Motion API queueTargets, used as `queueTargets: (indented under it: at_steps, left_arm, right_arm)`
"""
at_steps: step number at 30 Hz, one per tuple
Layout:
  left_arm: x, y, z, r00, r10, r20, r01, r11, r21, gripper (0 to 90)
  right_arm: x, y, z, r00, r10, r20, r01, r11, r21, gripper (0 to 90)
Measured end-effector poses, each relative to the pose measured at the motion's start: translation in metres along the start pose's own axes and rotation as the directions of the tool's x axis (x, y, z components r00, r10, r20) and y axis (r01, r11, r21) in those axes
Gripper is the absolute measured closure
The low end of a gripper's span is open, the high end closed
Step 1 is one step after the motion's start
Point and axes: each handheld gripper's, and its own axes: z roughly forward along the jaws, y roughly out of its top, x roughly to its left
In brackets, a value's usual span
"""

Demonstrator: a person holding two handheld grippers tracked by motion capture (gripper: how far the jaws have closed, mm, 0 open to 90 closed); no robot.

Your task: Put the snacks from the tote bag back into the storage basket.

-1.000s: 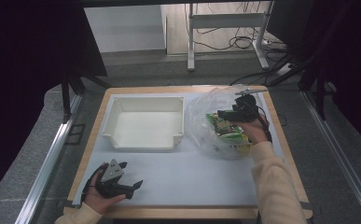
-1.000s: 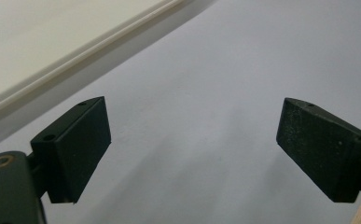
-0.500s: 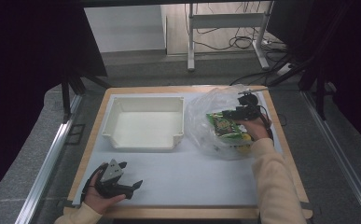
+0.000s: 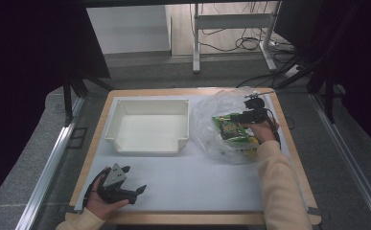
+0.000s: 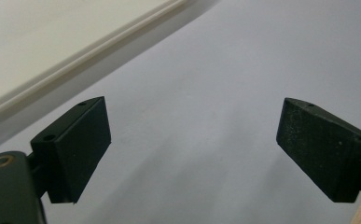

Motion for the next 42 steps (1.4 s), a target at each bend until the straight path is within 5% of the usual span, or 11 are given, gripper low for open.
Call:
queueTargets:
  at_steps: [22,42]
  left_arm:
    - [0.000,0.000,0.000,1.0000,0.001,0.004,-0.001,1.0000,0.004,9.8]
    - [0.000,0.000,-0.001,1.0000,0.002,0.001,-0.002,1.0000,-0.001,9.8]
  right_arm:
    - [-0.020,-0.007,0.022,0.9978,0.036,0.057,-0.042,0.993,0.109,50.0]
    - [-0.023,-0.012,0.038,0.9936,0.089,0.069,-0.102,0.970,0.221,75.3]
